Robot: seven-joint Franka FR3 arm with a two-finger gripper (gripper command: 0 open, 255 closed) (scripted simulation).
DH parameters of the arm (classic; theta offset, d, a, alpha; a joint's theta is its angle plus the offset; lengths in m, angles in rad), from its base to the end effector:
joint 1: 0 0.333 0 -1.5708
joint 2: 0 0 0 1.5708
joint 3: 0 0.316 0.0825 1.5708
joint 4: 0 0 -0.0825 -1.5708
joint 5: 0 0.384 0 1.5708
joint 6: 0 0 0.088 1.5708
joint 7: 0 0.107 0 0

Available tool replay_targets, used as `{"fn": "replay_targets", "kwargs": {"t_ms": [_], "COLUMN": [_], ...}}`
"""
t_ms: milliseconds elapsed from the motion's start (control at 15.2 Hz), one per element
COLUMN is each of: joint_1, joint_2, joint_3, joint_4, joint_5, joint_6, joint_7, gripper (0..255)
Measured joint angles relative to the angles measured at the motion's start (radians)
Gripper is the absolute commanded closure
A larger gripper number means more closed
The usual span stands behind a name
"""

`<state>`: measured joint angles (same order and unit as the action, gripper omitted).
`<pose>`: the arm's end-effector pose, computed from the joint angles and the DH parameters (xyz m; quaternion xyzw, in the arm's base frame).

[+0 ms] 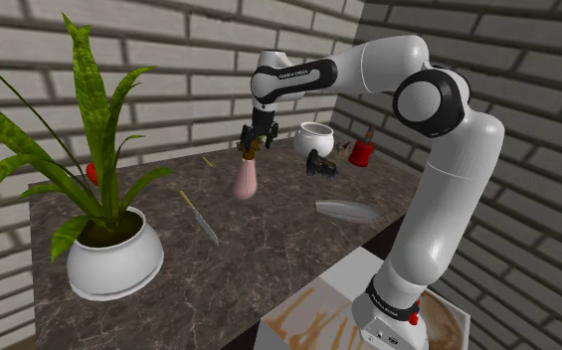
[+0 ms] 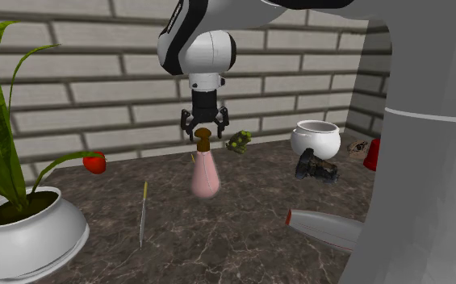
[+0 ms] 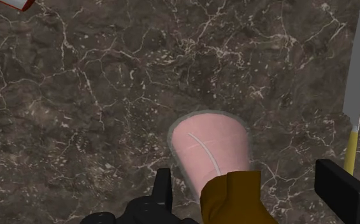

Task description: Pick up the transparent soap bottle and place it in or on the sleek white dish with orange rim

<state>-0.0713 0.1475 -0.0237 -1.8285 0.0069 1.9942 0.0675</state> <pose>0.6008 -0.0562 0.4525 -0.9966 0.0824 -0.0091 0.0013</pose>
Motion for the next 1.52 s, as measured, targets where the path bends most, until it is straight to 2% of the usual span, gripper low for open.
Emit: {"fn": "replay_targets", "kwargs": {"t_ms": [66, 132, 792, 1518], "joint_1": [0.0, 0.0, 0.0, 0.0], "joint_2": [0.0, 0.0, 0.0, -0.02], "joint_3": [0.0, 0.0, 0.0, 0.0], "joint_4": [0.0, 0.0, 0.0, 0.103], "joint_5": [0.0, 0.0, 0.0, -0.001], "joint_6": [0.0, 0.0, 0.0, -0.123], "joint_7": [0.0, 0.0, 0.0, 0.001], "gripper": [0, 255, 255, 255]}}
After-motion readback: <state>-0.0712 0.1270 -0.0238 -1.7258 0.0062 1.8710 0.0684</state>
